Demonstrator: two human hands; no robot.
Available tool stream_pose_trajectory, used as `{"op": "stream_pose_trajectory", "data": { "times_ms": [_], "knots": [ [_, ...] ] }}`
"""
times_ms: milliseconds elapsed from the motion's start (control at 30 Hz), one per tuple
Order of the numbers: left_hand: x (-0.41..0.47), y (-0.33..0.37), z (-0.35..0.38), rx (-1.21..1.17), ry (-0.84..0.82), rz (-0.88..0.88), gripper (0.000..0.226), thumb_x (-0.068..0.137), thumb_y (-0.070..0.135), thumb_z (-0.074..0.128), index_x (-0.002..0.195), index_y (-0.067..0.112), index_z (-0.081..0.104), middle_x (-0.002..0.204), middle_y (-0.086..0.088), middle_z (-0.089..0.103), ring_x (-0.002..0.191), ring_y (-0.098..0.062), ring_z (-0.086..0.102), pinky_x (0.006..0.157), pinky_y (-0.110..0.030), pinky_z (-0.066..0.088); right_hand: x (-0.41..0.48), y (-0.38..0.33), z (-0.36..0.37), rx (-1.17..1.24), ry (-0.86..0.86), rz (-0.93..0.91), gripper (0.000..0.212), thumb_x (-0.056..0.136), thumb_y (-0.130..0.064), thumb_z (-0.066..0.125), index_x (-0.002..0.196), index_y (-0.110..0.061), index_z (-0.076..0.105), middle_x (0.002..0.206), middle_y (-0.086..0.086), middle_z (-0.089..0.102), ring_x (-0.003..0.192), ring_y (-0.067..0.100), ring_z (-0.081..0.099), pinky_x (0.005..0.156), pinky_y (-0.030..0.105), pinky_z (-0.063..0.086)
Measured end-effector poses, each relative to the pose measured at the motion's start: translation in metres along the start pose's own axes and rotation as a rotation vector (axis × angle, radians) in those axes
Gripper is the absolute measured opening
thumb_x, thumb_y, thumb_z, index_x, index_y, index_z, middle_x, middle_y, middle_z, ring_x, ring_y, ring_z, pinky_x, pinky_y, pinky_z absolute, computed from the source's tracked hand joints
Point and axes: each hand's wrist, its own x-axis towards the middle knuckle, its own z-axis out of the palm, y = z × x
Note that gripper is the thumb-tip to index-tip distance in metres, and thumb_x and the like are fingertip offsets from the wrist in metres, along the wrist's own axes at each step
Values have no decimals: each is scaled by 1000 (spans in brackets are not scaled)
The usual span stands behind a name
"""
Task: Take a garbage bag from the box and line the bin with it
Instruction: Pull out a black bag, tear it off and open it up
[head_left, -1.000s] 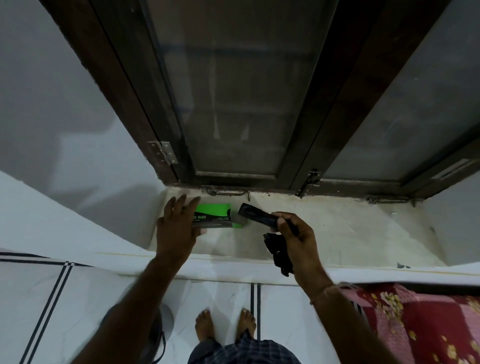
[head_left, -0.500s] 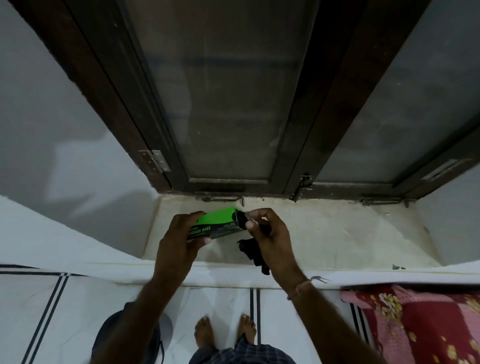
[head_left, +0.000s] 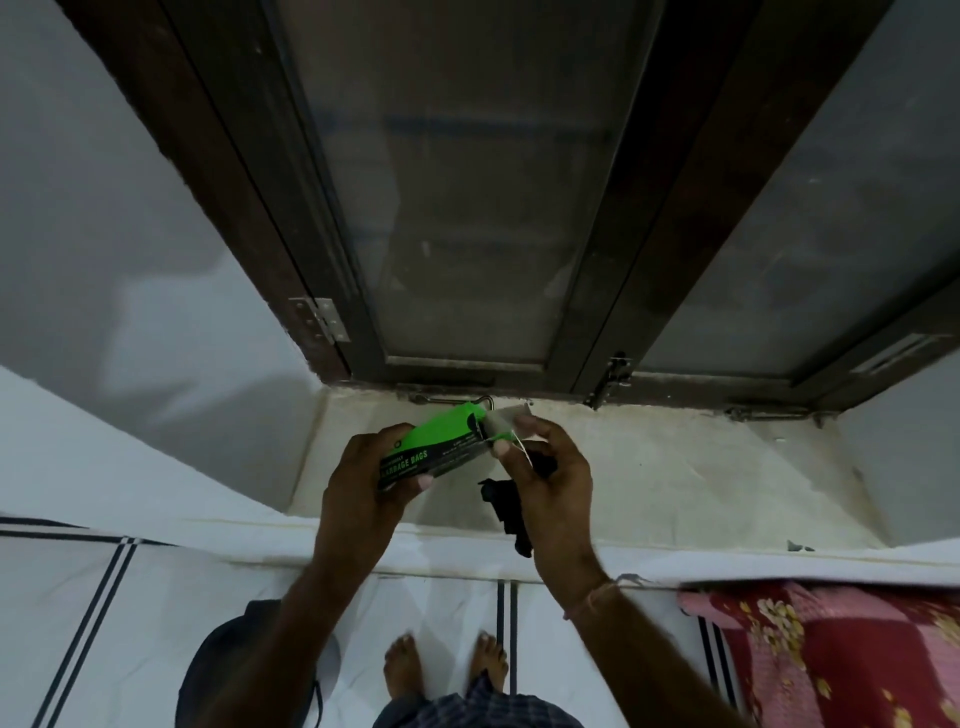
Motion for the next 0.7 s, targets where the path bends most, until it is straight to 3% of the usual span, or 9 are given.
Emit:
{"op": "stream_pose_trajectory", "data": {
  "times_ms": [67, 167, 233, 300, 400, 467, 600, 700],
  "knots": [
    [-1, 2, 0, 12, 5, 18, 58, 82, 42, 74, 135, 21, 60, 119, 0, 59, 103, -12, 61, 80, -24, 52, 0, 6, -1, 3, 0, -15, 19, 92, -12, 75, 109, -17, 69, 97, 20, 74, 71, 47, 75, 46, 22, 51],
    [-2, 3, -1, 46, 16, 27, 55, 84, 28, 81, 135, 20, 60, 120, 1, 58, 104, -10, 59, 79, -13, 46, -2, 11, -1, -116, -134, -76, 28, 93, -18, 74, 120, -26, 74, 110, 5, 69, 88, 39, 77, 67, 32, 60],
    [-4, 2, -1, 55, 7, 29, 55, 83, 21, 81, 134, 20, 61, 122, 1, 59, 105, -11, 60, 80, -10, 44, -3, 12, -5, -66, -149, -56, 20, 95, -12, 71, 115, -16, 76, 117, 13, 59, 75, 40, 76, 50, 29, 57],
    [-7, 1, -1, 48, -12, 36, 55, 81, 18, 82, 132, 20, 62, 124, 2, 59, 107, -9, 60, 82, -8, 44, -2, 12, -10, -29, -90, -17, 19, 92, -11, 75, 109, -19, 72, 119, 24, 56, 71, 45, 74, 40, 23, 49],
    [-10, -2, -1, 9, -3, 23, 54, 83, 25, 81, 133, 24, 61, 122, 6, 58, 105, 4, 58, 85, -14, 49, 2, 11, -12, -142, 29, 82, 61, 79, -27, 88, 127, -40, 53, 125, 9, 59, 71, 40, 76, 40, 30, 49],
    [-11, -5, -2, -7, 14, -16, 55, 83, 37, 77, 134, 26, 60, 121, 6, 57, 105, 2, 59, 84, -21, 52, 1, 7, -12, -65, 31, 165, 69, 81, -19, 86, 137, -32, 48, 125, 0, 60, 65, 28, 78, 43, 32, 51],
    [-12, -6, -3, 2, 16, -34, 56, 82, 38, 77, 134, 26, 60, 121, 4, 57, 104, -10, 60, 83, -30, 55, -8, -2, -14, 49, -88, 127, 39, 92, -15, 74, 130, -22, 66, 105, 7, 76, 63, 45, 75, 48, 33, 43],
    [-11, -5, -2, 22, 11, -20, 56, 83, 26, 81, 135, 24, 60, 123, 3, 58, 107, -11, 59, 85, -31, 55, -12, -9, -12, -57, -130, 92, 29, 95, -20, 72, 124, -23, 72, 88, 14, 79, 53, 34, 73, 40, 24, 39]
  ]
}}
